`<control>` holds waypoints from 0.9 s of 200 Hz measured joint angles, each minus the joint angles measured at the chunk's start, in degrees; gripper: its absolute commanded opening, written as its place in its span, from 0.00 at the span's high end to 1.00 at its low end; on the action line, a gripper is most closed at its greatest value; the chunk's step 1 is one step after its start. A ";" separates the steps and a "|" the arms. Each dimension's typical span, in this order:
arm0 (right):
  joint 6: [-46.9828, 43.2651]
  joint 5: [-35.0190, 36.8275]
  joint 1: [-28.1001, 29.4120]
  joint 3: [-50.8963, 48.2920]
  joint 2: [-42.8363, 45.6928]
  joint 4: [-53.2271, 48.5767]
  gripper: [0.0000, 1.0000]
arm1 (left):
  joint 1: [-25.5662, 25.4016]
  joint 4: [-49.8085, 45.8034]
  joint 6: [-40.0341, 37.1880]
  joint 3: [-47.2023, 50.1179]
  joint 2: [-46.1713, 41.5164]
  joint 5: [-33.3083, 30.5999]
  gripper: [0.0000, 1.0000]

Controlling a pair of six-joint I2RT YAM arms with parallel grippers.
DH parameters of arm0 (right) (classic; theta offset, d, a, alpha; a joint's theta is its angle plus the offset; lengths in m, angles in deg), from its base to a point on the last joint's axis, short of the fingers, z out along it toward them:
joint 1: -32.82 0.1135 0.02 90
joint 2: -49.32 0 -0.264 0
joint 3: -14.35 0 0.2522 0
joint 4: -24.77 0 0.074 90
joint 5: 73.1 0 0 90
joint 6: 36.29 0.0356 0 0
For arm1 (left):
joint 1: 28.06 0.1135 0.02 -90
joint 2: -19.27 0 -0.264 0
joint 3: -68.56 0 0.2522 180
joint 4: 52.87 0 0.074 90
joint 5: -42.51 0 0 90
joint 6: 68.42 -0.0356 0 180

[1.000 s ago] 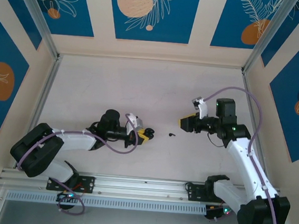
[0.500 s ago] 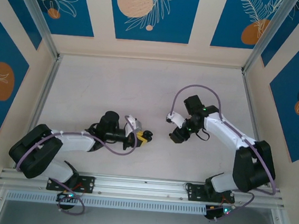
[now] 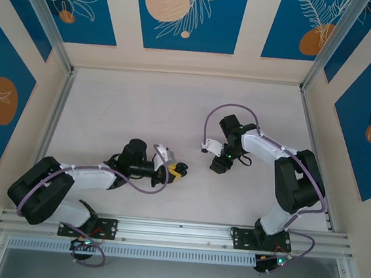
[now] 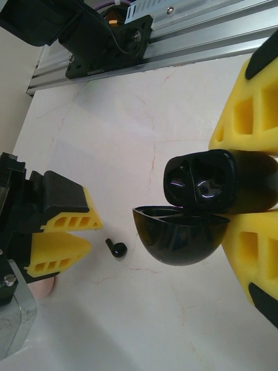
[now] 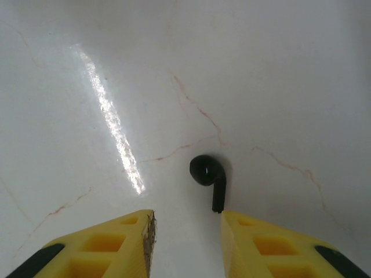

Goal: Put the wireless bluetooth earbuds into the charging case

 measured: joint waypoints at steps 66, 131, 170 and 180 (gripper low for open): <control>-1.05 -0.02 0.85 2.16 -3.78 -0.24 0.65 | 0.00 -0.20 -0.02 0.00 0.00 -0.48 0.79; -1.05 -0.04 1.33 3.98 -7.17 -0.66 0.66 | 0.00 -1.79 -0.63 0.00 -0.66 -0.63 0.79; -1.03 0.20 1.55 4.48 -8.87 -0.63 0.69 | 0.00 -3.02 -0.98 0.00 -1.51 -0.87 0.79; -1.03 0.39 1.55 4.57 -9.35 -0.66 0.71 | 0.00 -3.08 -1.03 0.00 -1.53 -1.07 0.79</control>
